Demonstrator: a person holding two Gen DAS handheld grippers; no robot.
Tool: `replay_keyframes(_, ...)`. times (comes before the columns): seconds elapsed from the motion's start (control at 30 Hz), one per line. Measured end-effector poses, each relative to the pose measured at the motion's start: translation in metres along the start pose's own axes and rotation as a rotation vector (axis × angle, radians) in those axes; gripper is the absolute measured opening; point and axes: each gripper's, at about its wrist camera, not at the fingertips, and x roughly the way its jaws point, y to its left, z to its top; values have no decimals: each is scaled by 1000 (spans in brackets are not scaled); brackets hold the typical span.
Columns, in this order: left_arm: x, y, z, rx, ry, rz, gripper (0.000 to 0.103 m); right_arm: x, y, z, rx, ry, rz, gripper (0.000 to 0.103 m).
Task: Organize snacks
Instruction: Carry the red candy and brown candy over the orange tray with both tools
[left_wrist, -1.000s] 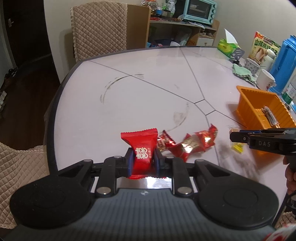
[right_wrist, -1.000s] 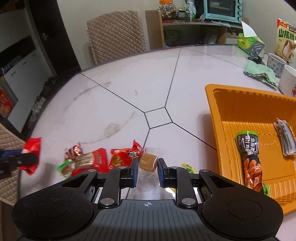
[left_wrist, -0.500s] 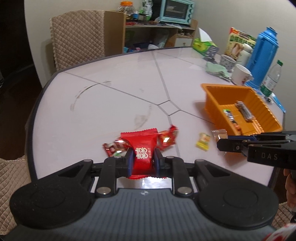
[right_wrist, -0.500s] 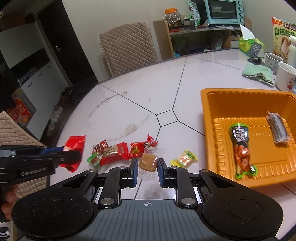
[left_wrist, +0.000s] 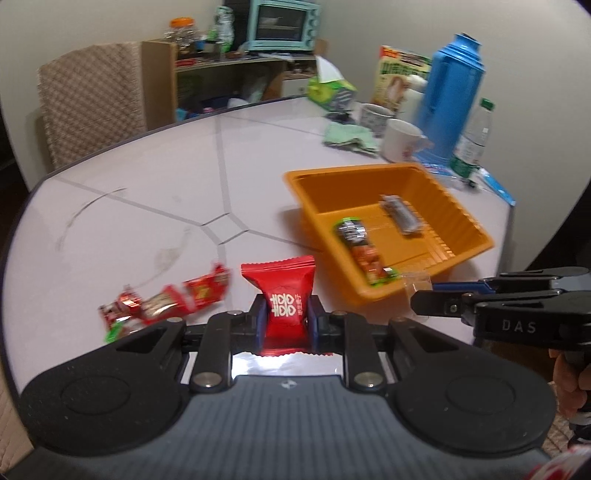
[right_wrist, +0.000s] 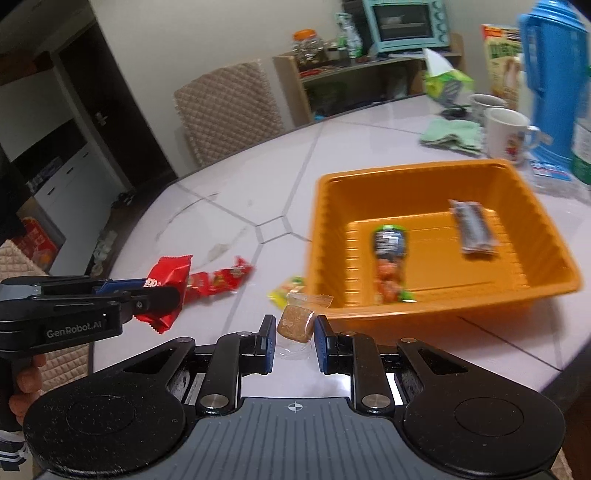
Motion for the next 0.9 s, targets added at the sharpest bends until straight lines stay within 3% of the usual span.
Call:
replay_keyframes(0.47,49,-94,42,62,-19,-90,20,-48,-97,25,67,-96,-137,22)
replay_keyframes(0.9,110,-139,82,64,6,-82,20,-24,-153,54,77,-91,-156,22)
